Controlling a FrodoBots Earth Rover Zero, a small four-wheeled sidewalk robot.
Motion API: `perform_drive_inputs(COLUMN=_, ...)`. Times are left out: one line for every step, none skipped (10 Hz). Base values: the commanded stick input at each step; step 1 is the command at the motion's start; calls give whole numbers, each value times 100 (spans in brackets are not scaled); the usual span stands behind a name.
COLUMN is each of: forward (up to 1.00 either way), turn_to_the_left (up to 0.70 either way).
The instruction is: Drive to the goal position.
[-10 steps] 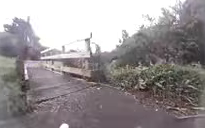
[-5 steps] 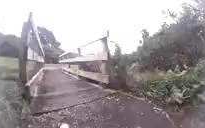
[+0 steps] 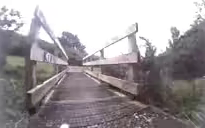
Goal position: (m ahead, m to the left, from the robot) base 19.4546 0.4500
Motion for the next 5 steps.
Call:
perform_drive_inputs(forward=99, turn_to_the_left=16)
perform_drive_inputs(forward=99, turn_to_the_left=0)
perform_drive_inputs(forward=99, turn_to_the_left=0)
perform_drive_inputs(forward=99, turn_to_the_left=-1)
perform_drive_inputs(forward=99, turn_to_the_left=-18)
